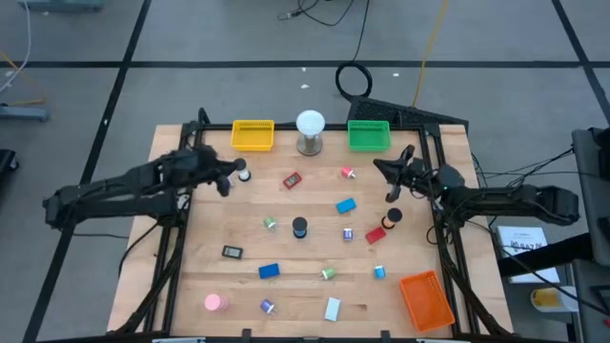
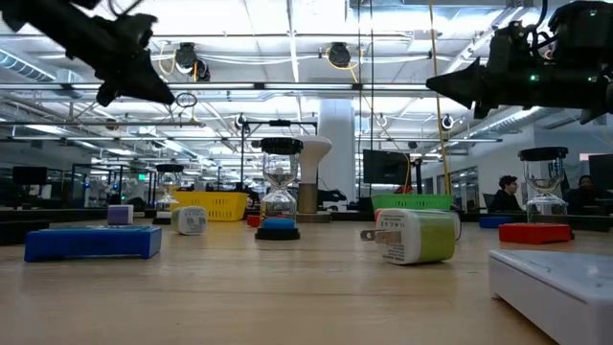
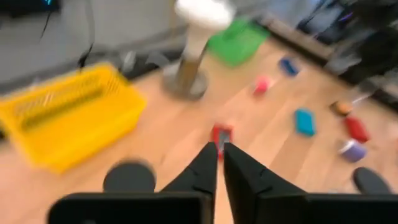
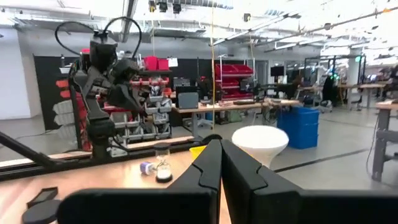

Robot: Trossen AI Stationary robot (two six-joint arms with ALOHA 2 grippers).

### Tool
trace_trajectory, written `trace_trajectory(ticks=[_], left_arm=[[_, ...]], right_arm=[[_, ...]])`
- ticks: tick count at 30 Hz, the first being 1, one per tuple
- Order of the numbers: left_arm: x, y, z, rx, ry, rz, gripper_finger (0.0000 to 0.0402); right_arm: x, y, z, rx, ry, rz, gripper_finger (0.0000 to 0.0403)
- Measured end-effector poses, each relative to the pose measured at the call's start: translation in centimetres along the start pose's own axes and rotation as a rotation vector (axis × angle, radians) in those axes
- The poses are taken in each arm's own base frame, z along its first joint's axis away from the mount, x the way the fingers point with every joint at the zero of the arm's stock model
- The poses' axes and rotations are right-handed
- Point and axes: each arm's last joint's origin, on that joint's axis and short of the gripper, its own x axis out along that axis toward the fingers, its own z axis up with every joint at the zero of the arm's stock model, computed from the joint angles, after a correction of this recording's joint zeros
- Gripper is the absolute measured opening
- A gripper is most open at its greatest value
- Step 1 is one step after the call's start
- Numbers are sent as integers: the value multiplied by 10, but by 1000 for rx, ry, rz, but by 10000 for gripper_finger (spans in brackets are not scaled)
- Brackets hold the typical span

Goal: Pick & Place Office items
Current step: Put the white hourglass into the yellow bin

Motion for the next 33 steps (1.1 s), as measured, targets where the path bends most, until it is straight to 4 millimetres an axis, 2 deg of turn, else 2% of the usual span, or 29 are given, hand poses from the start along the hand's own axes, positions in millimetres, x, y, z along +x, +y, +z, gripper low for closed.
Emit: trace_trajectory(ticks=[6, 11, 15, 19, 24, 33], left_arm=[[7, -12, 25, -99, 251, 180, 114], [19, -19, 41, -112, 369, 290, 189], [36, -13, 45, -139, 467, 334, 246], [51, 7, 47, -192, 559, 336, 291], [60, 30, 51, -222, 599, 354, 322], [85, 35, 49, -168, 629, 341, 344]], right_arm=[[2, -5, 3, -18, -4, -30, 0], [13, -8, 5, -15, 114, 3, 0], [21, -9, 5, 1, 205, 3, 0], [23, -9, 3, -4, 220, 3, 0], [24, -9, 4, -6, 211, 6, 0], [24, -9, 5, 1, 198, 7, 0]])
